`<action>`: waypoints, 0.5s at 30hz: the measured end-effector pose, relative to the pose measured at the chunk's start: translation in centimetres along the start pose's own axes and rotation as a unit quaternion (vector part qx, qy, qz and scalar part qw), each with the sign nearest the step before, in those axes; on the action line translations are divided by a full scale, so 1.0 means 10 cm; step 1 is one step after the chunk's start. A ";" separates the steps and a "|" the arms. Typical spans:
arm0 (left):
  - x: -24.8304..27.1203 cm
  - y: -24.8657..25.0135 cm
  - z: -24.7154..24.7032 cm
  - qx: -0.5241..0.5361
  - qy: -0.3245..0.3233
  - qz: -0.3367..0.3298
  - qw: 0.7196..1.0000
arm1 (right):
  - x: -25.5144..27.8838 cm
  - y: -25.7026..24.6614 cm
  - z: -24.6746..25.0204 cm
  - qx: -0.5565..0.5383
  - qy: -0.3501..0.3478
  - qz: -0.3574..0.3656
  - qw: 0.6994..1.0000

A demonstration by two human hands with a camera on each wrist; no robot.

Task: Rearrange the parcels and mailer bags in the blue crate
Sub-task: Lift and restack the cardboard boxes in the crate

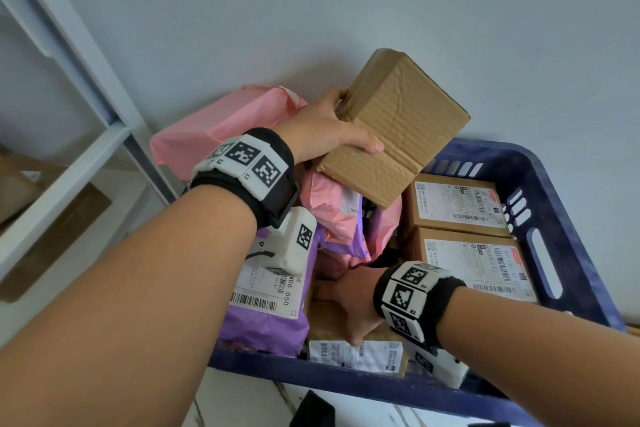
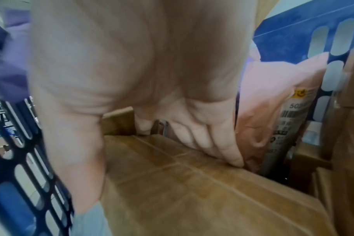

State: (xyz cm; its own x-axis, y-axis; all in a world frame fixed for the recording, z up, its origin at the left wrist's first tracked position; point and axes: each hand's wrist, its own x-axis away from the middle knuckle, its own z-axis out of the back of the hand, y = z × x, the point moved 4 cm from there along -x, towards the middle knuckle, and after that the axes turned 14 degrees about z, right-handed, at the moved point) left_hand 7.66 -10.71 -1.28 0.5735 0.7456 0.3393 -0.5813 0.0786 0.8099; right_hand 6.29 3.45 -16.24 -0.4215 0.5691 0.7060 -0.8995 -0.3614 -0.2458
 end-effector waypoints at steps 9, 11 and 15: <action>0.00 0.01 0.01 -0.001 -0.007 0.008 1.000 | -0.01 0.14 0.05 -0.048 -0.006 -0.025 0.999; -0.01 0.02 0.01 0.001 -0.007 0.008 1.000 | 0.06 0.17 0.10 -0.094 -0.006 -0.021 0.995; -0.02 0.00 0.01 0.006 0.000 0.011 1.000 | 0.02 0.26 0.12 -0.035 -0.016 -0.003 0.999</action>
State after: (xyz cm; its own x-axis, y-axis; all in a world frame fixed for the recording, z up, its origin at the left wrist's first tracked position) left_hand 7.59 -10.92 -1.33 0.5614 0.7465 0.3572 -0.5866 0.0545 0.8080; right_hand 3.98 1.75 -15.95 -0.4132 0.5466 0.7283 -0.9082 -0.3053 -0.2862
